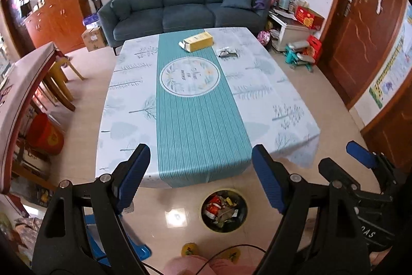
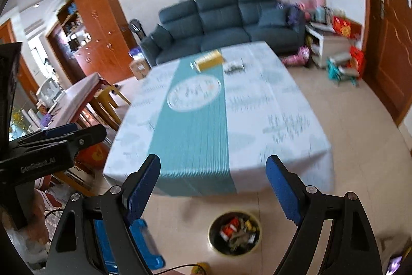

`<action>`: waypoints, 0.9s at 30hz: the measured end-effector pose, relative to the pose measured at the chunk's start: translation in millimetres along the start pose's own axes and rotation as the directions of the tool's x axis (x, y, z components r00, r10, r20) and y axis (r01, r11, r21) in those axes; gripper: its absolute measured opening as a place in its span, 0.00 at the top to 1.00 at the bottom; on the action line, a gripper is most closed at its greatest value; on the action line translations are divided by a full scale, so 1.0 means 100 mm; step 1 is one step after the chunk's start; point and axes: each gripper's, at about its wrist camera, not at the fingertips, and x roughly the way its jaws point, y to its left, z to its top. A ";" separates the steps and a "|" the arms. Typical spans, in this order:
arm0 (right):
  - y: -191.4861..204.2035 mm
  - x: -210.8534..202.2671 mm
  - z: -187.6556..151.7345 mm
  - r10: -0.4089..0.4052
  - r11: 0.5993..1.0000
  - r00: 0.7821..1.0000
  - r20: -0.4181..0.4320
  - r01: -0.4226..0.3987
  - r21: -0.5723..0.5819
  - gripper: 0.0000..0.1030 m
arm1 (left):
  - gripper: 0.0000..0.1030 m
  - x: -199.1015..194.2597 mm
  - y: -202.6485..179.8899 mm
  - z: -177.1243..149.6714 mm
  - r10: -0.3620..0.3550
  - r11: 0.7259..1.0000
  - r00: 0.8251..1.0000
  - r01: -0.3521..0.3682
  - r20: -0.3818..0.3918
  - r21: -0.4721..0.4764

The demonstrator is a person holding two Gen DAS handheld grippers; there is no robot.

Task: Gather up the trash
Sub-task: 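Move both tools back up over the table toward the last items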

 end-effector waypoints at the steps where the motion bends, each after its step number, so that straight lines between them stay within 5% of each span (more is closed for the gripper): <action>1: 0.01 -0.02 0.08 0.007 1.000 1.000 0.009 -0.007 -0.011 0.17 | 0.23 -0.02 0.01 0.07 0.005 1.000 1.000 -0.005 0.001 -0.009; 14: 0.05 0.33 0.83 -0.003 0.999 1.000 0.030 0.004 -0.038 0.17 | 0.23 0.51 0.10 0.80 0.002 0.999 1.000 -0.002 0.003 0.038; 27: -0.13 2.15 1.72 -0.125 0.981 0.989 -0.084 0.135 0.135 0.17 | 0.23 2.27 0.55 2.28 -0.074 0.981 0.990 0.094 -0.121 0.168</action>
